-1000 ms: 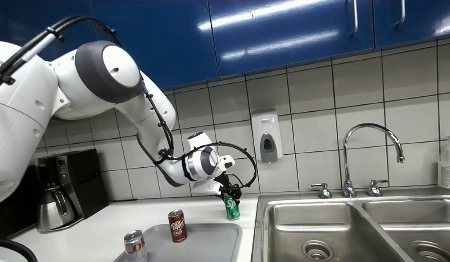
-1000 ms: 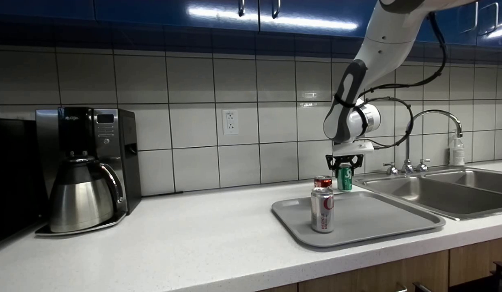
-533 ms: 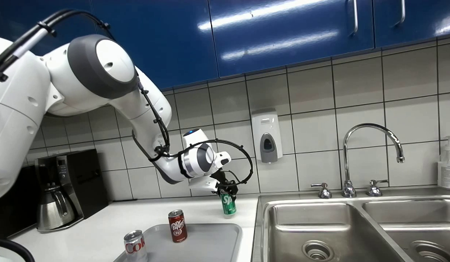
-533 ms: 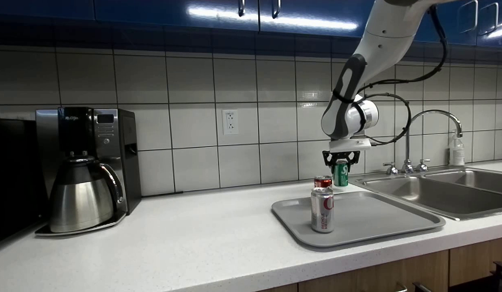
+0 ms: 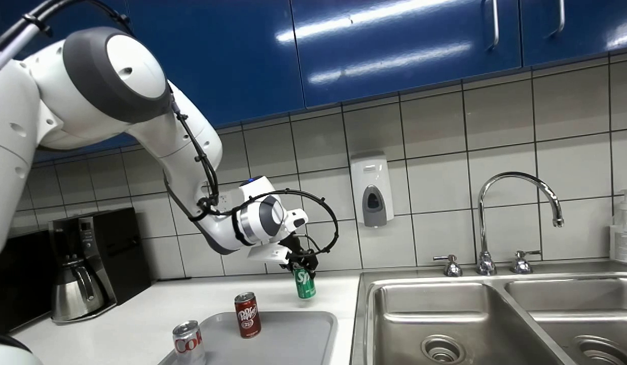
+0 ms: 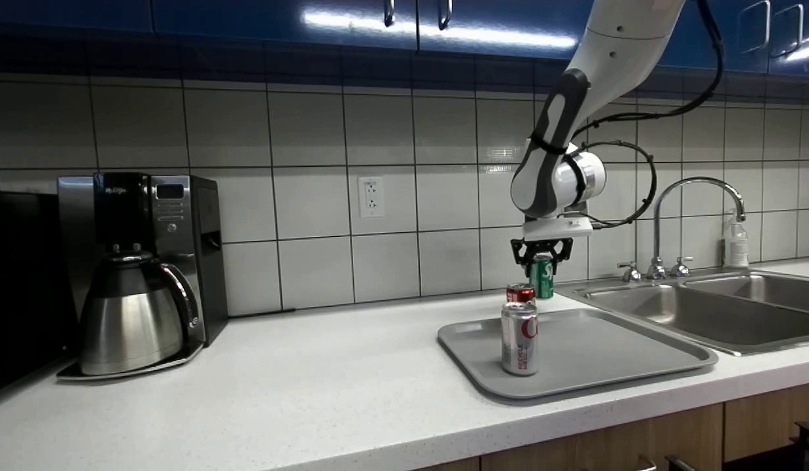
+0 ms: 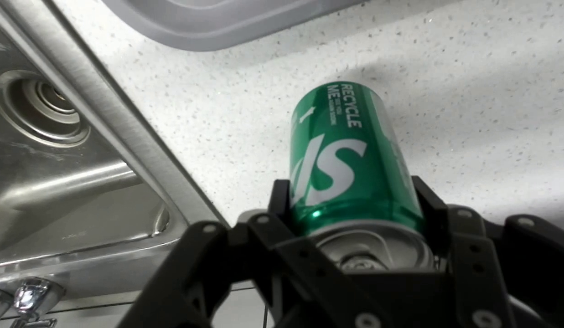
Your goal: Put the cans on the grey tray
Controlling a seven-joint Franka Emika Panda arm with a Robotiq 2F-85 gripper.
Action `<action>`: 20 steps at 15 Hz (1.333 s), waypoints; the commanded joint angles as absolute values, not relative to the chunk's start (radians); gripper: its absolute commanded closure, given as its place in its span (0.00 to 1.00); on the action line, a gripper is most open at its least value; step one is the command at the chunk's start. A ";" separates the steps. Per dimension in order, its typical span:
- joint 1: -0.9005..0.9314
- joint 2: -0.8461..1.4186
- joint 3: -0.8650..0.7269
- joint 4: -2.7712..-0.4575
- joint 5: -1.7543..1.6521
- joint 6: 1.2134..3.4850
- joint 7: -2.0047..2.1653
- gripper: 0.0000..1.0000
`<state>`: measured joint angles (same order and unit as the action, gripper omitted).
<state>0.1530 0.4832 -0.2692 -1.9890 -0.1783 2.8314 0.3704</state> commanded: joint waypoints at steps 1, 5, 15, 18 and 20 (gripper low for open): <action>0.199 0.405 -0.309 -2.080 -0.217 2.841 0.406 0.61; 0.224 0.374 -0.334 -2.143 -0.236 2.849 0.430 0.61; 0.246 0.319 -0.363 -2.248 -0.292 2.870 0.474 0.61; 0.252 0.299 -0.374 -2.277 -0.314 2.882 0.496 0.61; 0.261 0.283 -0.385 -2.297 -0.333 2.887 0.513 0.61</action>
<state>0.2366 0.3497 -0.3562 -2.2364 -0.2857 2.8690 0.4678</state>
